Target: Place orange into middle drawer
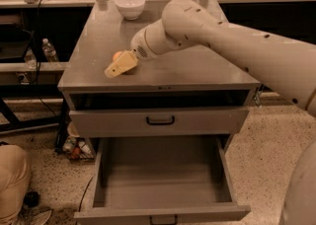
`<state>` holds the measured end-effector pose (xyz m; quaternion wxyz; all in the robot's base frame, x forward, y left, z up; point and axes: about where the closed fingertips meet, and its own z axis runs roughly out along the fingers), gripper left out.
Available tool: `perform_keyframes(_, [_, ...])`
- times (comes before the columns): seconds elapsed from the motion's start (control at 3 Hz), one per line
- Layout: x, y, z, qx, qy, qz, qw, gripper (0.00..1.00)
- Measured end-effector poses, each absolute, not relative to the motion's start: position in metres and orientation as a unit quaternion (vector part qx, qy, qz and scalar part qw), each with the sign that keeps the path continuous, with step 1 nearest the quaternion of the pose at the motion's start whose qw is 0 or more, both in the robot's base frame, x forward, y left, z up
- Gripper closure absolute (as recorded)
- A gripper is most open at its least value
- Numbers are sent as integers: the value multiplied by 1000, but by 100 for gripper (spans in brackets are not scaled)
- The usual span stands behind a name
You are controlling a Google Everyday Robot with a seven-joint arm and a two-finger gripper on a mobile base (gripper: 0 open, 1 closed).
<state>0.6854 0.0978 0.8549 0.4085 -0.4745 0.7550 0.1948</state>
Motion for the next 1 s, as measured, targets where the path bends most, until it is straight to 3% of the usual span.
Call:
perform_keyframes(0.33, [685,104,852,-475,753,200,409,15])
perform_keyframes(0.67, [684,110,850,-475,752,207,408,46])
perform_keyframes(1.0, [682,113,849,-476,750,212,407,69])
